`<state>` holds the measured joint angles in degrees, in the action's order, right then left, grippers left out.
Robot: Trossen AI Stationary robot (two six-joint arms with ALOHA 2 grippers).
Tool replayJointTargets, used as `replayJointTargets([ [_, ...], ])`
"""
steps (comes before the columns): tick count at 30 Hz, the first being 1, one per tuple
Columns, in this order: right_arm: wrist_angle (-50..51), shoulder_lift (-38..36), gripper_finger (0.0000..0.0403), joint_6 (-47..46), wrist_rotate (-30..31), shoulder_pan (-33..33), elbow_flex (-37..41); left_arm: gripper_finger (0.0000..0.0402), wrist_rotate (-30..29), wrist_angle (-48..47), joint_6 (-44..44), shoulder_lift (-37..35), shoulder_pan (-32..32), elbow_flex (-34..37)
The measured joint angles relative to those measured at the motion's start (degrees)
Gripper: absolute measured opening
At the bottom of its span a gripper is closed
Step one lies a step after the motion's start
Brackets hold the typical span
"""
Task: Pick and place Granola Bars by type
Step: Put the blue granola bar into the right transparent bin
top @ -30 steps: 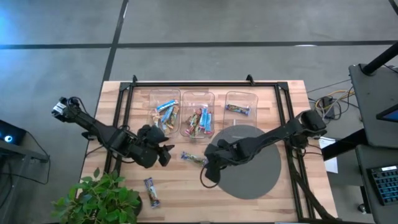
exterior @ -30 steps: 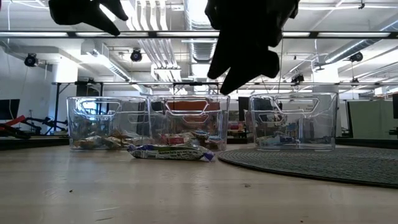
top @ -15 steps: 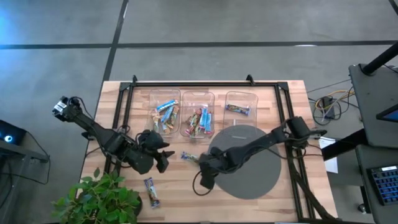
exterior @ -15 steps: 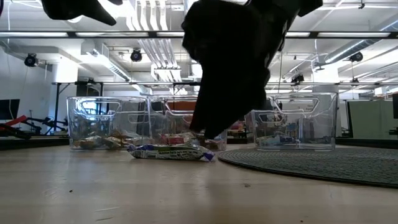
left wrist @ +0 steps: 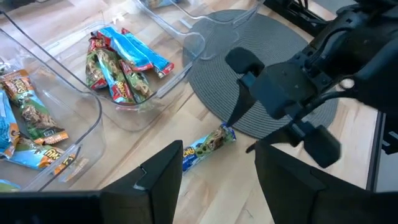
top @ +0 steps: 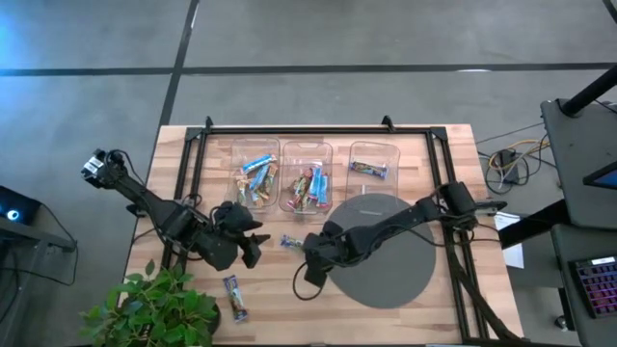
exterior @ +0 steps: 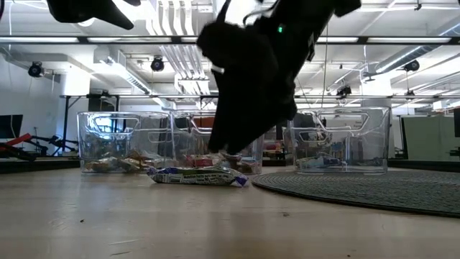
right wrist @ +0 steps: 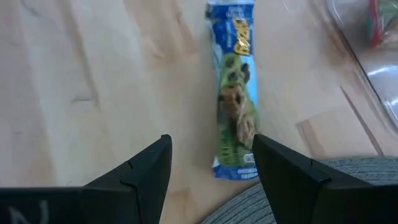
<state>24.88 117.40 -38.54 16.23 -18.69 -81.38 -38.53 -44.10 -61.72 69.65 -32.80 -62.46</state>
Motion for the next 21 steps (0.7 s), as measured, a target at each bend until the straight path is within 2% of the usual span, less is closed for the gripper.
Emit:
replayJointTargets([
  [6,0.13,3.06,0.0215,2.98,-0.95,0.78,0.15,0.0183,-0.24,0.02,0.07,0.00,0.00,0.12],
  [13,0.13,3.11,0.0215,4.45,-0.58,0.98,0.11,0.0183,-0.39,-0.03,-0.02,0.00,0.00,0.25],
  [21,-0.59,2.87,0.0215,4.84,2.25,1.38,-0.40,0.0183,-1.46,-0.01,-0.05,0.00,0.00,0.25],
])
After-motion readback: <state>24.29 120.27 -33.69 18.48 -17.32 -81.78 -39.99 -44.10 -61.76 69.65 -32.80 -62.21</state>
